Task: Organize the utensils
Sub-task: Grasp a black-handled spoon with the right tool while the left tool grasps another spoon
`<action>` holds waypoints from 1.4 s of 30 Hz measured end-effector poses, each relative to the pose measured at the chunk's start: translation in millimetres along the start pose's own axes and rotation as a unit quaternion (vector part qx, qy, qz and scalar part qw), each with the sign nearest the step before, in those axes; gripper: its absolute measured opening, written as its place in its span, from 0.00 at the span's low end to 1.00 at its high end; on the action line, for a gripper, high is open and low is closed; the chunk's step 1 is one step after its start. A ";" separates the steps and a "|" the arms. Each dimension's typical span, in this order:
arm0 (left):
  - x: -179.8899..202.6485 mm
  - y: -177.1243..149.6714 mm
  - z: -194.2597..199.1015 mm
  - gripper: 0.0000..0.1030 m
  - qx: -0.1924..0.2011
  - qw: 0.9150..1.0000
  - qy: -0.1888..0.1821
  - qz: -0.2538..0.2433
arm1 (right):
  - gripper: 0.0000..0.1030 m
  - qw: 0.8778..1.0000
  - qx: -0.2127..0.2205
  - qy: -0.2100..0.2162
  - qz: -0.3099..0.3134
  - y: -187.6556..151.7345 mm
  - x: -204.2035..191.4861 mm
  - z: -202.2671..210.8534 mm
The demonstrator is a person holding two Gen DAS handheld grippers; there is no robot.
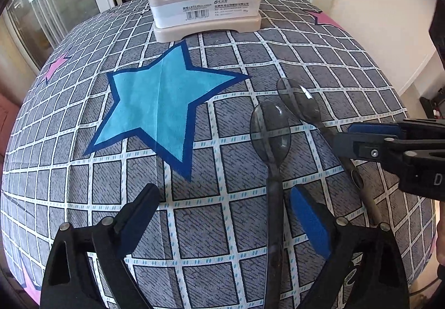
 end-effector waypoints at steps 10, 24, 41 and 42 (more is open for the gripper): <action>-0.3 -0.8 0.9 1.00 0.002 1.000 0.000 0.003 | 0.36 0.992 -0.071 -0.064 0.084 19.6 -24.8 -22.2; 1.3 0.1 -2.6 1.00 -0.028 1.000 0.001 -0.006 | 0.12 0.989 -0.096 -0.045 0.100 20.8 -25.9 -26.3; 39.9 3.7 -0.7 0.44 -0.111 0.989 -0.025 -0.092 | 0.12 0.996 -0.044 0.017 0.073 4.9 -13.2 -2.2; 42.6 2.4 0.5 0.40 -0.112 0.989 -0.034 -0.091 | 0.12 0.996 -0.042 0.017 0.072 4.6 -11.8 -0.7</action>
Point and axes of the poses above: each gripper's, at about its wrist camera, not at the fingertips, and z roughly against the way its jaws point, x to its right, y to its top, the point moved 7 cm from there along -z, roughly the way its jaws point, and after that the axes turned 12 degrees about z, right-handed, at the moved point
